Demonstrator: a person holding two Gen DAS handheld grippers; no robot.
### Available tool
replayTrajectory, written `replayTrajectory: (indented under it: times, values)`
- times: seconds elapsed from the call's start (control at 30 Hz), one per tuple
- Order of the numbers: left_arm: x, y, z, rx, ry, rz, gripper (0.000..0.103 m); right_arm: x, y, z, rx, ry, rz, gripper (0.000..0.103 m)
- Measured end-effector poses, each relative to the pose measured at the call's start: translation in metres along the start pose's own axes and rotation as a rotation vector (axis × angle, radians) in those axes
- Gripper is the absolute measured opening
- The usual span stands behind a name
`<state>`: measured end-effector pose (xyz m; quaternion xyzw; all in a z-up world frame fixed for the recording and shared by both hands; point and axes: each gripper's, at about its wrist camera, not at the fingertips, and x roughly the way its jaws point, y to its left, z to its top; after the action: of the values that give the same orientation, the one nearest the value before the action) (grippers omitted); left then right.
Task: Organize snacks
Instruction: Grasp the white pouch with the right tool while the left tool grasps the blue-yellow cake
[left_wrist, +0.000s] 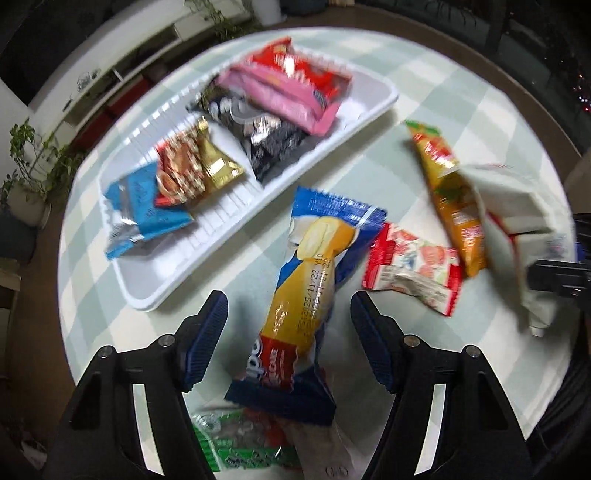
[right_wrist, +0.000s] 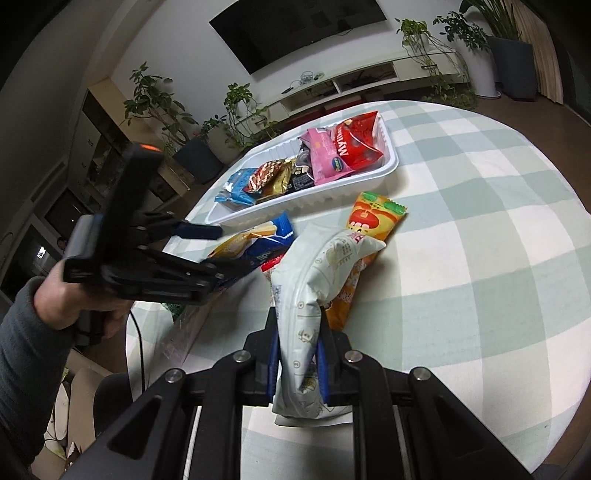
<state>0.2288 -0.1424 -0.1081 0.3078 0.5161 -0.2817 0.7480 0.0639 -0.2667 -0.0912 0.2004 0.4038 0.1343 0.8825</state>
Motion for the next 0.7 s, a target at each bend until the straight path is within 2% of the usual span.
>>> replayTrajectory:
  times: [0.1,0.2,0.23,0.33,0.47,0.7]
  values:
    - [0.011,0.0,0.003,-0.004,0.016,-0.001,0.065,0.0,-0.003,-0.002,0.006,-0.008,0.015,0.018]
    - [0.013,0.004,0.008,-0.043,0.023,-0.037,0.038,0.0,-0.006,-0.003,0.015,-0.015,0.026,0.018]
    - [0.013,0.005,0.009,-0.047,0.024,-0.036,0.033,0.0,-0.006,-0.003,0.016,-0.017,0.03,0.018]
    - [0.014,0.002,0.011,-0.043,0.023,-0.027,0.026,-0.002,-0.007,-0.004,0.021,-0.025,0.042,0.018]
    - [0.007,-0.003,0.008,-0.06,0.012,-0.031,0.024,-0.004,-0.008,-0.005,0.025,-0.039,0.049,0.018]
    - [-0.019,0.004,-0.01,-0.172,-0.082,-0.113,0.024,-0.01,-0.004,-0.003,0.004,-0.084,0.061,0.018]
